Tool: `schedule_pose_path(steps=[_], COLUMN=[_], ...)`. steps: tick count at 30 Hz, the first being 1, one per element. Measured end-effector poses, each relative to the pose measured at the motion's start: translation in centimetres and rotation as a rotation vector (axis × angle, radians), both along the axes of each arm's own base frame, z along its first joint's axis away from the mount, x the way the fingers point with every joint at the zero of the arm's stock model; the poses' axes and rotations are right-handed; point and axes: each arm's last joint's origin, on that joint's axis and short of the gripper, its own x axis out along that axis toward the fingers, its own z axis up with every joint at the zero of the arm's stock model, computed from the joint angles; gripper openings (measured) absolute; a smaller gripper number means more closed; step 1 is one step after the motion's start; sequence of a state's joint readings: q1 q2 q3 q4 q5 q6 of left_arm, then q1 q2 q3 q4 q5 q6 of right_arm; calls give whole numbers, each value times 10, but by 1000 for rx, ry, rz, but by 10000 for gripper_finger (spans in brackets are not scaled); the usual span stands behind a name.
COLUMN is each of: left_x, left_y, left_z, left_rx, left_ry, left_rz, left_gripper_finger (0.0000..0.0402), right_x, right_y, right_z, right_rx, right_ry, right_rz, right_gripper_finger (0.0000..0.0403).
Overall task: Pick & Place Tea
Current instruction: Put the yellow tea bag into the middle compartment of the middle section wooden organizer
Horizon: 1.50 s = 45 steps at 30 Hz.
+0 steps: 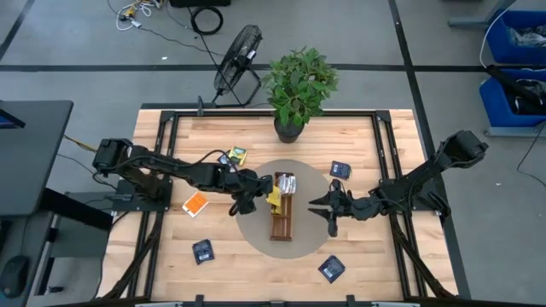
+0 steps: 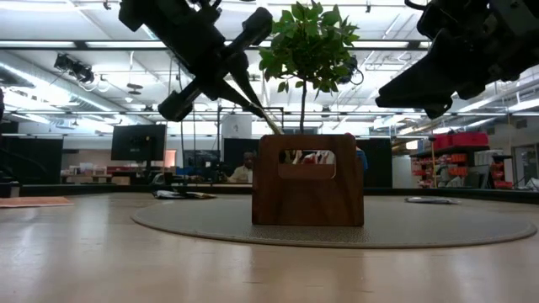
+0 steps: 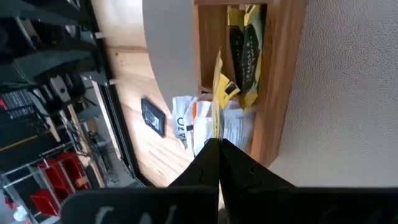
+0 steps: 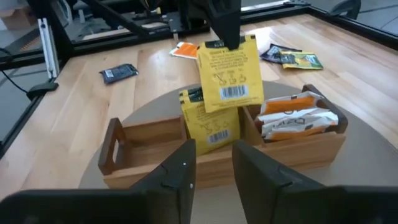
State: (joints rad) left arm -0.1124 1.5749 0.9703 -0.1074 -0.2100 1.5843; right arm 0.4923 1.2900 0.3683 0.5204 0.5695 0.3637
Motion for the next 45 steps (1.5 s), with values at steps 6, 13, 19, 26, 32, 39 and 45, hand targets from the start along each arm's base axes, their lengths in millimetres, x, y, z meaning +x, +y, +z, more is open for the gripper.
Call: schedule_pose_path(steps=[6,13,19,26,32,39,45], left_x=[1,2,8,21,23,23,23], left_y=[-4,-7,-7,-9,-12,-15,-18], left_z=[-4,-1,-11,-21,-21,-21,-21], left_rx=[30,51,16,16,-41,-65,-102], left_ry=[18,-6,16,54,37,27,23], left_rz=[-50,-102,-101,-81,-39,-3,25], left_gripper_finger=[2,2,2,2,2,11,66], right_x=[0,0,0,0,-1,-1,-1], right_y=[-1,-1,-1,-2,-2,-2,-2], right_z=[0,0,0,0,-1,-2,-3], right_rx=[-15,-17,-16,-2,-6,-8,-16], right_ry=[-7,-9,-10,-3,8,11,21], right_rz=[-33,-36,-40,-48,-48,-48,-47], right_gripper_finger=[111,111,111,111,111,111,111])
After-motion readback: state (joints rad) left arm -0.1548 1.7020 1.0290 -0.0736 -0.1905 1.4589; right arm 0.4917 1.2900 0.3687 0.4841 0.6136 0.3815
